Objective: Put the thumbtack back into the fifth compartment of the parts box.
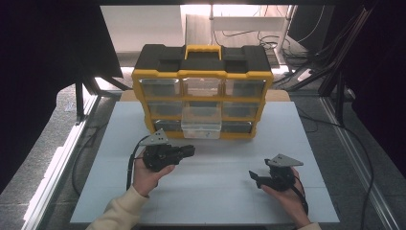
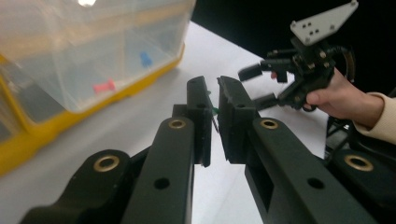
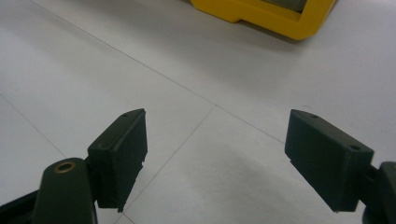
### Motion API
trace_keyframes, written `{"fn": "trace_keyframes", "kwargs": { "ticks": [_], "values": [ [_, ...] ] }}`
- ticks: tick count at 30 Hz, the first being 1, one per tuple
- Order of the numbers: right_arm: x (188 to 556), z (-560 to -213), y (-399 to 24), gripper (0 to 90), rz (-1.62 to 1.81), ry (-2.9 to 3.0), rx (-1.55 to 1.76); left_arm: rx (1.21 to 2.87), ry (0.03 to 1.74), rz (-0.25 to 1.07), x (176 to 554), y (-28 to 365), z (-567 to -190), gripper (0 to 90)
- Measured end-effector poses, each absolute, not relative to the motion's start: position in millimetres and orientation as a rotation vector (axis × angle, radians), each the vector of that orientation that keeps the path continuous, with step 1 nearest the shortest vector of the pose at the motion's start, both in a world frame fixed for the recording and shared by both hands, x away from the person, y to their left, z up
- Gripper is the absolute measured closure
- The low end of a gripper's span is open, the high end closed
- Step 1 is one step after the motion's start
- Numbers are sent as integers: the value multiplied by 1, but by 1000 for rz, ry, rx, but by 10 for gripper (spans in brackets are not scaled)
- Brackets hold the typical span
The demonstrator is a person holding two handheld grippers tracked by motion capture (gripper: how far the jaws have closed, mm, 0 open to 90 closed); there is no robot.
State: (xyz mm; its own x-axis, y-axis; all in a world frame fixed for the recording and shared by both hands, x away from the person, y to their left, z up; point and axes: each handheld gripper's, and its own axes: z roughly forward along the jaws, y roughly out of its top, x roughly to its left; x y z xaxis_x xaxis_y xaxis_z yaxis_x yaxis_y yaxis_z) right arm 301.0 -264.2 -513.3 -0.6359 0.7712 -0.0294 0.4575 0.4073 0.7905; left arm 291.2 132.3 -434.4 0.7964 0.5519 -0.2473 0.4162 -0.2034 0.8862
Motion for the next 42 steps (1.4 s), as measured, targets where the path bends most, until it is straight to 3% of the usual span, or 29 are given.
{"fn": "trace_keyframes", "kwargs": {
  "ticks": [21, 39, 41, 42],
  "values": [
    [297, -510, -269, 216, 1133, 2276, 1053, 1718, 727, 261, 321, 134, -377, 829],
    [297, -512, -269, 216, 1123, 2277, 1055, 1774, 848, 326, 373, 115, -384, 819],
    [297, -512, -270, 216, 1123, 2276, 1058, 1769, 836, 341, 371, 116, -384, 785],
    [297, -512, -270, 216, 1123, 2275, 1059, 1764, 822, 348, 369, 116, -383, 716]
  ]
}}
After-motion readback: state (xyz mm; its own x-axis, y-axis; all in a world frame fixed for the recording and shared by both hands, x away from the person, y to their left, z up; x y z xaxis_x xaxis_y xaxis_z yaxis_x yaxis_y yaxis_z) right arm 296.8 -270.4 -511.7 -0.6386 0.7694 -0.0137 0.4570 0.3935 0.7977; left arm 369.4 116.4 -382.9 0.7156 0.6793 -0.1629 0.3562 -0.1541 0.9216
